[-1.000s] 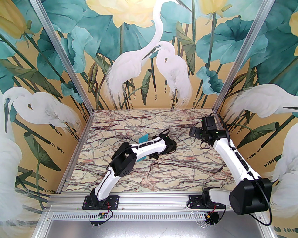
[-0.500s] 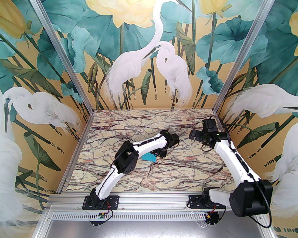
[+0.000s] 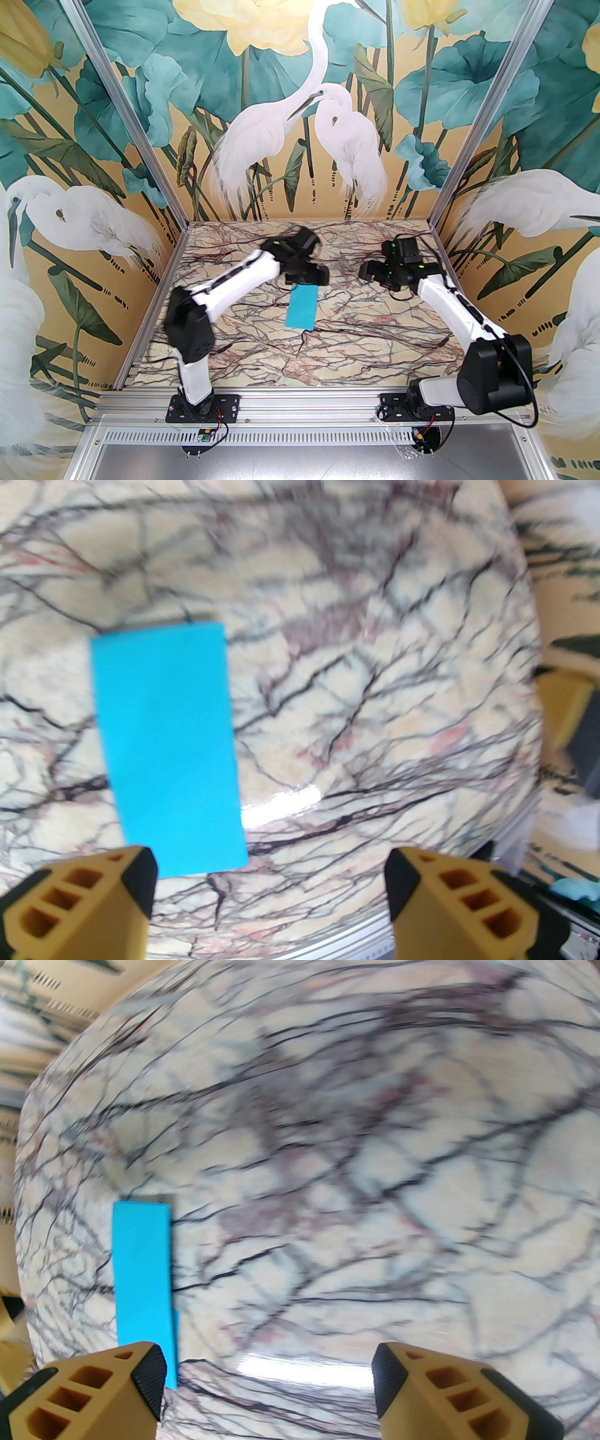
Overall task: Fold a paper plane with a square sheet of paper (fold left side to right side)
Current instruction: Turn over the paper at the center of the table, then third fold the triangle at the center of the table.
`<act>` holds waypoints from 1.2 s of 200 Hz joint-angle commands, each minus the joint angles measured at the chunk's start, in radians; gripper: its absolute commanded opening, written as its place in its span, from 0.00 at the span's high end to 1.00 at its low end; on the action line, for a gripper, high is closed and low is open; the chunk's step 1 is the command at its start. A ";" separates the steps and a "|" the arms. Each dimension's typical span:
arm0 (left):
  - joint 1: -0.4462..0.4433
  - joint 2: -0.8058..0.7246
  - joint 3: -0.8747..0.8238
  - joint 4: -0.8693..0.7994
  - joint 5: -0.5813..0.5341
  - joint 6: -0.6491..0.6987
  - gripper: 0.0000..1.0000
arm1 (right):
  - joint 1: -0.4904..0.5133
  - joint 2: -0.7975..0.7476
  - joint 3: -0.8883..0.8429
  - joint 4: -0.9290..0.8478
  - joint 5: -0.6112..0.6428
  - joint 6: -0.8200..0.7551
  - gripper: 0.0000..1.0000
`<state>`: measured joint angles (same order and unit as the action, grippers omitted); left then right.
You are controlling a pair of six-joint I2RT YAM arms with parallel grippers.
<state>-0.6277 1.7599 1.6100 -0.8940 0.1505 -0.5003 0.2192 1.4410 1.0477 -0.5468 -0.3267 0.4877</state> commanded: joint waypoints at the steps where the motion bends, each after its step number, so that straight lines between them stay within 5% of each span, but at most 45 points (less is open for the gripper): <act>1: 0.129 -0.065 -0.172 0.143 0.172 0.011 0.12 | 0.090 0.067 0.002 0.162 -0.076 0.115 0.23; 53: 0.295 -0.105 -0.423 0.304 0.378 0.026 0.11 | 0.242 0.328 0.136 0.303 -0.113 0.197 0.26; 133: 0.295 0.013 -0.490 0.354 0.438 0.048 0.12 | 0.259 0.603 0.353 0.314 -0.177 0.207 0.33; 240: 0.294 0.047 -0.507 0.335 0.468 0.054 0.13 | 0.259 0.670 0.323 0.220 -0.113 0.150 0.41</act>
<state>-0.3328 1.7824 1.1202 -0.5568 0.5869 -0.4583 0.4778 2.0697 1.3846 -0.3107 -0.4446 0.6701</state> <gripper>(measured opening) 0.870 0.599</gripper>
